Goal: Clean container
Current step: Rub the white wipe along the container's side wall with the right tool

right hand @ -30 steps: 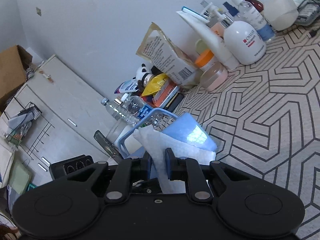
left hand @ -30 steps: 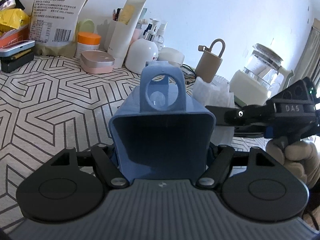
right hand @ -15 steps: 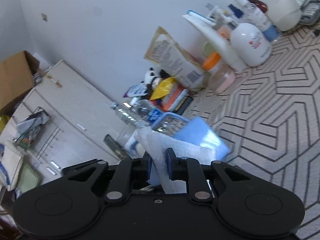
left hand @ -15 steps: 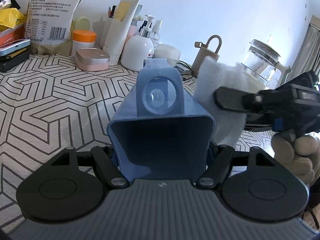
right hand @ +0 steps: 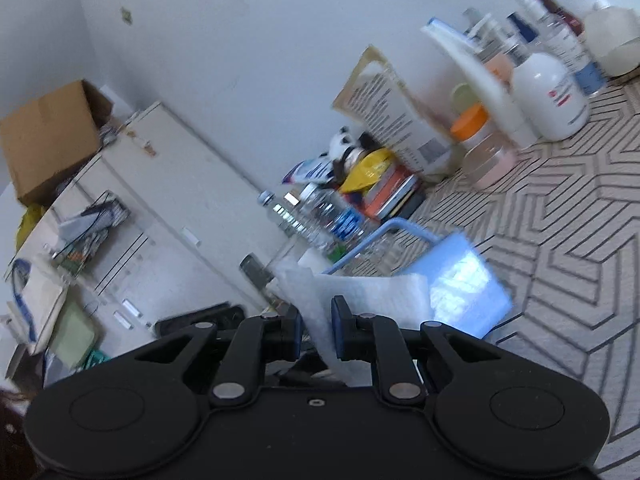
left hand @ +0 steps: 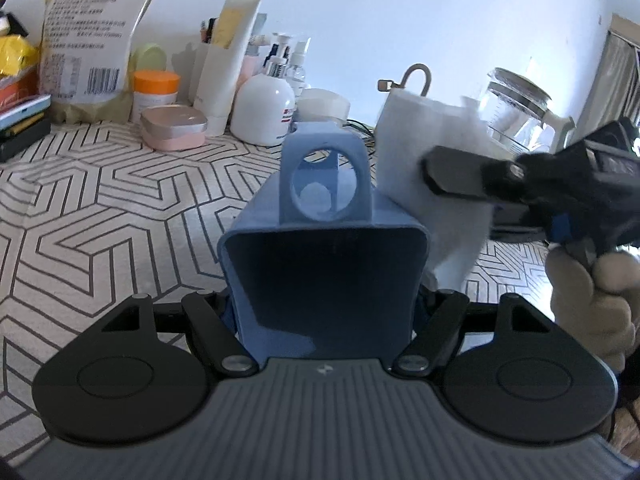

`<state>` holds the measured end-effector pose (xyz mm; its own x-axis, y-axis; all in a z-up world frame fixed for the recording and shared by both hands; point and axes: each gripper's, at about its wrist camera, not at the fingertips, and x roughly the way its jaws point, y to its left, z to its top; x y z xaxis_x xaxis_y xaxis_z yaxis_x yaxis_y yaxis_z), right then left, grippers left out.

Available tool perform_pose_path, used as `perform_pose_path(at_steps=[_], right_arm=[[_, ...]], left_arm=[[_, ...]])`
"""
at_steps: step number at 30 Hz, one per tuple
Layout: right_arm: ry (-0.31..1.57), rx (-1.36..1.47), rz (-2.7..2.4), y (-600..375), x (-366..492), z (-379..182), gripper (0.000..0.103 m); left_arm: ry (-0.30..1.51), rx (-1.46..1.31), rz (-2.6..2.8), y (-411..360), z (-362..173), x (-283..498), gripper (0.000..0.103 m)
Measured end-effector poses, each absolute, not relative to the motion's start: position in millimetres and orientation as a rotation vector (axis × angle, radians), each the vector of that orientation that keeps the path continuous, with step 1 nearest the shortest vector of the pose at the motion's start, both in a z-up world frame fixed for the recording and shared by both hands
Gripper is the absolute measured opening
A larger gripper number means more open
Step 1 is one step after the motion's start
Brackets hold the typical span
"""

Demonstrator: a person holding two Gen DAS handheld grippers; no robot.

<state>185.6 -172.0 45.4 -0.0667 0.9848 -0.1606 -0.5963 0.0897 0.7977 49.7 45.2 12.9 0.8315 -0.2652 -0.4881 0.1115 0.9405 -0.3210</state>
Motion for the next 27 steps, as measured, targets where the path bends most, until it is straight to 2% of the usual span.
perform_pose_path(at_steps=[16,27], right_arm=[[0.828,0.487,1.478,-164.9,170.1,55.3,0.02],[0.818,0.487,1.358,-175.8,182.7,52.2,0.017]], left_arm=[[0.568,-0.255,-0.208,39.4,14.3,49.5,0.074],[0.556,-0.222,-0.206,34.6,15.2,49.5,0.074]])
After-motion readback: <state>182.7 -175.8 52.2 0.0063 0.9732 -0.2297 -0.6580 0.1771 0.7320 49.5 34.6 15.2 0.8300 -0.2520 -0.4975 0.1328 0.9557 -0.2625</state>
